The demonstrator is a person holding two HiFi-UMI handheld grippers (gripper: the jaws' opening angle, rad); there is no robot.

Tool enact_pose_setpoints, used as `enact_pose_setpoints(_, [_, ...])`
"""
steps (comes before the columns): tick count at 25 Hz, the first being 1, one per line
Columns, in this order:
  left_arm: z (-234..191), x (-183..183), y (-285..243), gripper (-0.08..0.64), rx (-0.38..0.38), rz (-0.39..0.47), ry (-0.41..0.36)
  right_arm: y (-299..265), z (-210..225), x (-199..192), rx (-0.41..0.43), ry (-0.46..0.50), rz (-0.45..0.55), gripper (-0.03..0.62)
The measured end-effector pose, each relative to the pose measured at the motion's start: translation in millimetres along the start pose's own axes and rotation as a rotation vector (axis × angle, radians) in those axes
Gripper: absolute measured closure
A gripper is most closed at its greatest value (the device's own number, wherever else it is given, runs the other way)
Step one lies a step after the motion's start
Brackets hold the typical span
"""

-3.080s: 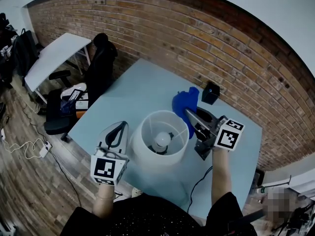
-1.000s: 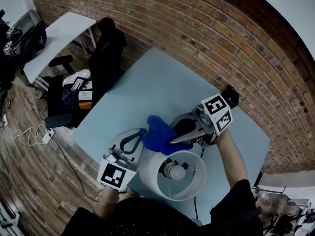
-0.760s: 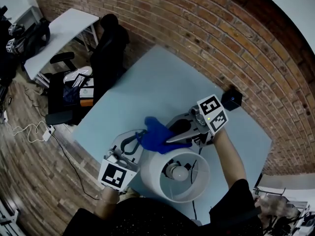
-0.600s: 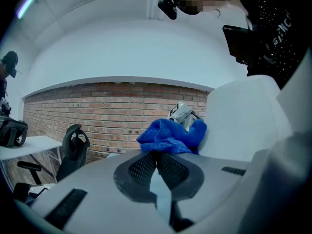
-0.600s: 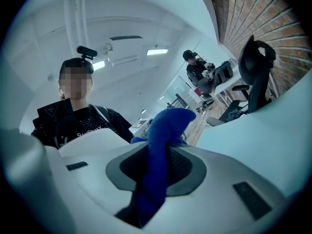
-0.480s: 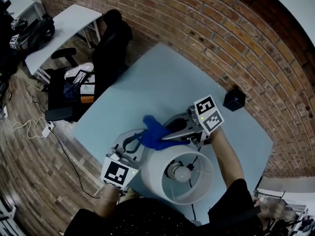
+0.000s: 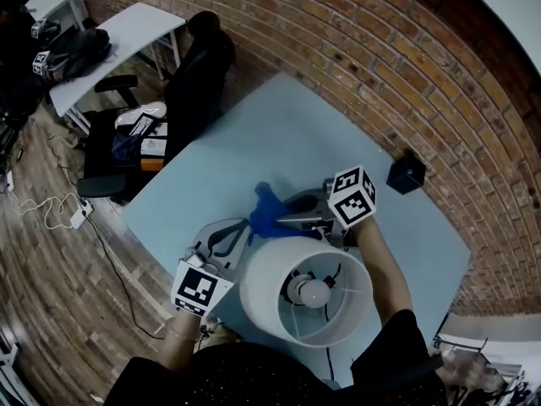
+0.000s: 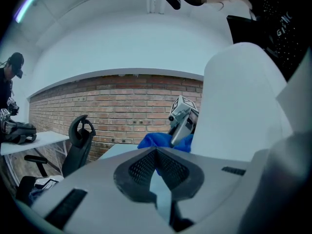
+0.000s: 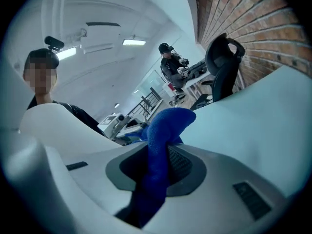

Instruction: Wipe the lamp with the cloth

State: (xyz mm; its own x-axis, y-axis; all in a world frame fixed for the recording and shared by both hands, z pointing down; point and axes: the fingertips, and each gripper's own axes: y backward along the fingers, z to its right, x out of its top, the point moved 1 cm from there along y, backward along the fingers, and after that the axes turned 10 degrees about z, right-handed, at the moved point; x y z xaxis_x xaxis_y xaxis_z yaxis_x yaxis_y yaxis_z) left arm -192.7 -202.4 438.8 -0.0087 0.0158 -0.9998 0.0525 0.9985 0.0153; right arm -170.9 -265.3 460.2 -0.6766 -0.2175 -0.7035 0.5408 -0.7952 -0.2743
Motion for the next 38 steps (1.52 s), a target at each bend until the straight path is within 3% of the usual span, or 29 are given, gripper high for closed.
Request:
enact_pose_setpoints(3, [-2,10,7,0.551,0.012,0.018,-0.006,19,-5,14,-0.105,0.034,0.047,0.505])
enact_pose_setpoints(6, [2,27,11,0.551,-0.016,0.071,-0.009,52,-21,45,-0.269,0.075,0.177,0.505])
enact_pose_setpoints(9, [12,39,13,0.552,-0.193,0.097,-0.004,81,-53,74,-0.456,0.128,0.344,0.505])
enact_pose_setpoints(13, [20,62,7,0.551,-0.476,0.106,-0.021,98,-121,103,-0.604,0.191,0.498,0.505])
enact_pose_setpoints(16, [27,77,4,0.552,-0.656,0.096,-0.073,103,-163,118,-0.736,0.244,0.56,0.505])
enact_pose_setpoints(18, [29,88,3,0.552,-0.735,0.111,-0.081,106,-186,122,-0.845,0.276,0.569,0.505])
enact_pose_setpoints(21, [29,99,5,0.551,-0.798,0.135,-0.06,102,-216,122,-0.98,0.293,0.562,0.505])
enact_pose_setpoints(27, [24,96,14,0.552,-0.874,0.148,0.0,60,-257,124,-1.15,0.297,0.541,0.505])
enact_pose_setpoints(38, [12,72,31,0.551,-0.946,0.124,0.076,-16,-241,103,-1.537,0.313,0.456,0.505])
